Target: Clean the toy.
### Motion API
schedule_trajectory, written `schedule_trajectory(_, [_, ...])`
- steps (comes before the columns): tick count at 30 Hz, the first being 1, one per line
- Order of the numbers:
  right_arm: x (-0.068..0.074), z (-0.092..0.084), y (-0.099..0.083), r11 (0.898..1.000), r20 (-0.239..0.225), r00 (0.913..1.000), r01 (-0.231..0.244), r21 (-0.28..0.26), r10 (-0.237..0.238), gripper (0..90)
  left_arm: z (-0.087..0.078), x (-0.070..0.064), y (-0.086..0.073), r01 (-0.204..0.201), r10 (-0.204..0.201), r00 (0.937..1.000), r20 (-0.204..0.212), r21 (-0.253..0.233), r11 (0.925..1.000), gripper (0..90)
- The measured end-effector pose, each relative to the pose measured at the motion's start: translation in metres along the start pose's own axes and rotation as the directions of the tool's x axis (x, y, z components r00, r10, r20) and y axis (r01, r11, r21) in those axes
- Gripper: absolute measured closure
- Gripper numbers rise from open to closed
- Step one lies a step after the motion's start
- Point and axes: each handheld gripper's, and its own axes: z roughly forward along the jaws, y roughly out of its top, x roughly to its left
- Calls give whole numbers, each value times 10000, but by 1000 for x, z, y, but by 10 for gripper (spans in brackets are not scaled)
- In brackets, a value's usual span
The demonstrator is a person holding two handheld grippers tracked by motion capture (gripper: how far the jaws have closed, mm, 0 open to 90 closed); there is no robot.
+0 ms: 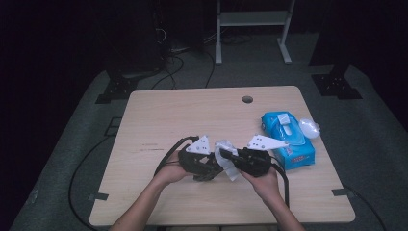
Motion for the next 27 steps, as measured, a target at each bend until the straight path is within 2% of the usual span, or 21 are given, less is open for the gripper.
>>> schedule_trajectory(2, [-4,-2,-3,9999,93,10000,-32,107,31,842,1,0,-1,12,-11,10000,-46,162,9999,573])
schedule_trajectory(4, [-8,-4,-9,9991,454,9989,115,402,-133,842,4,2,-4,23,-22,10000,-21,315,9995,572])
schedule_trajectory(7, [-14,-4,-19,9978,555,9982,-276,597,243,841,12,2,-5,31,-35,10000,63,586,9983,571])
schedule_trajectory(8, [-15,-4,-21,9974,634,9979,-206,687,162,841,15,2,-5,-96,92,9999,56,816,9966,572])
schedule_trajectory(11, [-15,-4,-25,9952,870,9961,-238,952,155,841,19,4,-2,-148,118,9995,281,1086,9940,573])
schedule_trajectory(13, [-14,-10,-23,9982,940,9954,-243,554,190,841,21,5,1,-133,104,9996,252,1162,9931,573])
schedule_trajectory(16, [-7,-17,-17,9997,701,9973,-231,-11,231,842,27,7,4,-146,107,9995,289,1394,9901,573])
schedule_trajectory(19, [-2,-13,-17,9998,501,9987,-108,148,101,841,33,6,8,-202,152,9993,345,1512,9883,573])
schedule_trajectory(21, [-5,-6,-23,9987,527,9985,-173,488,147,842,36,5,11,-292,234,9991,356,1727,9845,573])
schedule_trajectory(24, [-10,-5,-31,9976,543,9977,-428,549,398,842,41,6,9,-321,257,9991,326,2167,9757,573])
schedule_trajectory(25, [-12,-5,-34,9970,774,9967,-313,706,259,841,43,6,8,-267,189,9992,364,2268,9736,573])
schedule_trajectory(27, [-16,-4,-40,9953,870,9952,-524,809,454,841,47,6,7,-323,225,9989,415,2535,9668,573])
